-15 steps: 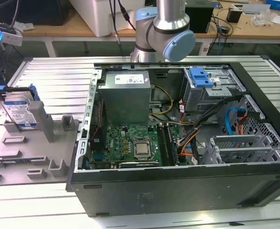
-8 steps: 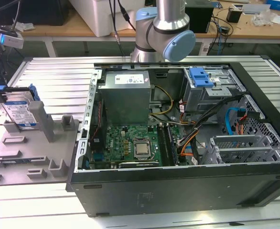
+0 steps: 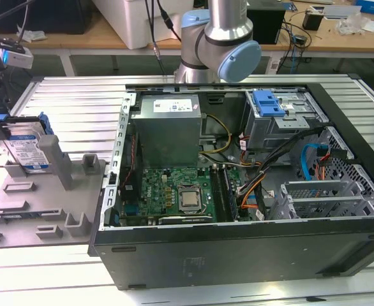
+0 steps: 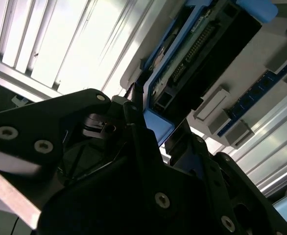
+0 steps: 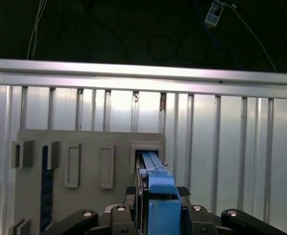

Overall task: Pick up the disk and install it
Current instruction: 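Pick up the disk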

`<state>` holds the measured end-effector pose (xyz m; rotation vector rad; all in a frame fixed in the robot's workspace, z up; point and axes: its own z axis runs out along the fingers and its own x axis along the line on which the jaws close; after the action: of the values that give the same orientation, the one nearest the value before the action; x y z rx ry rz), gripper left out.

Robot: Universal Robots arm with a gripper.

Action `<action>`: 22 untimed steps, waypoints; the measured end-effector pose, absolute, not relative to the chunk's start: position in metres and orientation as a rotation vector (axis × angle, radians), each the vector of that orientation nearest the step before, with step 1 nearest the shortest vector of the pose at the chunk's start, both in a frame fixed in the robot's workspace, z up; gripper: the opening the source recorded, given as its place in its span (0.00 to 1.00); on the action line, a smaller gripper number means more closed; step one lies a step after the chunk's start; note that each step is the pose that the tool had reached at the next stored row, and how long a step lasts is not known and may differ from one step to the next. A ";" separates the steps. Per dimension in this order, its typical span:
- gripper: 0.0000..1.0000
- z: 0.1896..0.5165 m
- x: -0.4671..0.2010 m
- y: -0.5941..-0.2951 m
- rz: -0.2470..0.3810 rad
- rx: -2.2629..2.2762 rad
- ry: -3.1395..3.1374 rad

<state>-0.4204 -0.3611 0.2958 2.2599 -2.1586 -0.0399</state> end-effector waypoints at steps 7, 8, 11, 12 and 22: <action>0.43 0.295 -0.421 -0.361 -0.040 2.260 -2.159; 0.43 0.294 -0.421 -0.361 -0.040 2.260 -2.159; 0.43 0.294 -0.421 -0.361 -0.040 2.260 -2.159; 0.43 0.294 -0.421 -0.361 -0.040 2.260 -2.159; 0.37 0.292 -0.421 -0.361 -0.038 2.259 -2.158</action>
<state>-0.4208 -0.3611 0.2924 2.2591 -2.1578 -0.0384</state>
